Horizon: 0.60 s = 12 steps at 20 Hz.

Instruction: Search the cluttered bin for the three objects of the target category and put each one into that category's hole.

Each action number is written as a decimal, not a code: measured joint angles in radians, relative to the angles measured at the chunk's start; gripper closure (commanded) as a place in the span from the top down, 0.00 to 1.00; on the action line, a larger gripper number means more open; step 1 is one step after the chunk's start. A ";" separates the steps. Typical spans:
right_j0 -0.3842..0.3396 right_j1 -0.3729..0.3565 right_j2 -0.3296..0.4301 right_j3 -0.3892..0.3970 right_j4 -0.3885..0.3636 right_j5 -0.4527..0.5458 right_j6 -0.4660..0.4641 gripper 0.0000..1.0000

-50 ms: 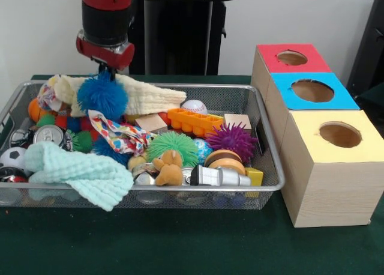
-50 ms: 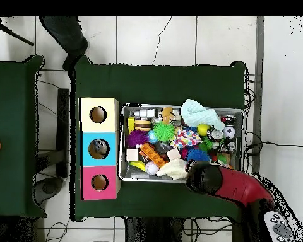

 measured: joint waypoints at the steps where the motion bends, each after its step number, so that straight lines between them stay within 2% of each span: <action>1: 0.003 -0.012 0.000 -0.007 -0.002 0.038 0.000 0.00; 6: 0.004 -0.054 0.000 -0.062 -0.028 0.166 0.000 0.00; 12: 0.004 -0.088 0.001 -0.117 -0.061 0.197 0.000 0.00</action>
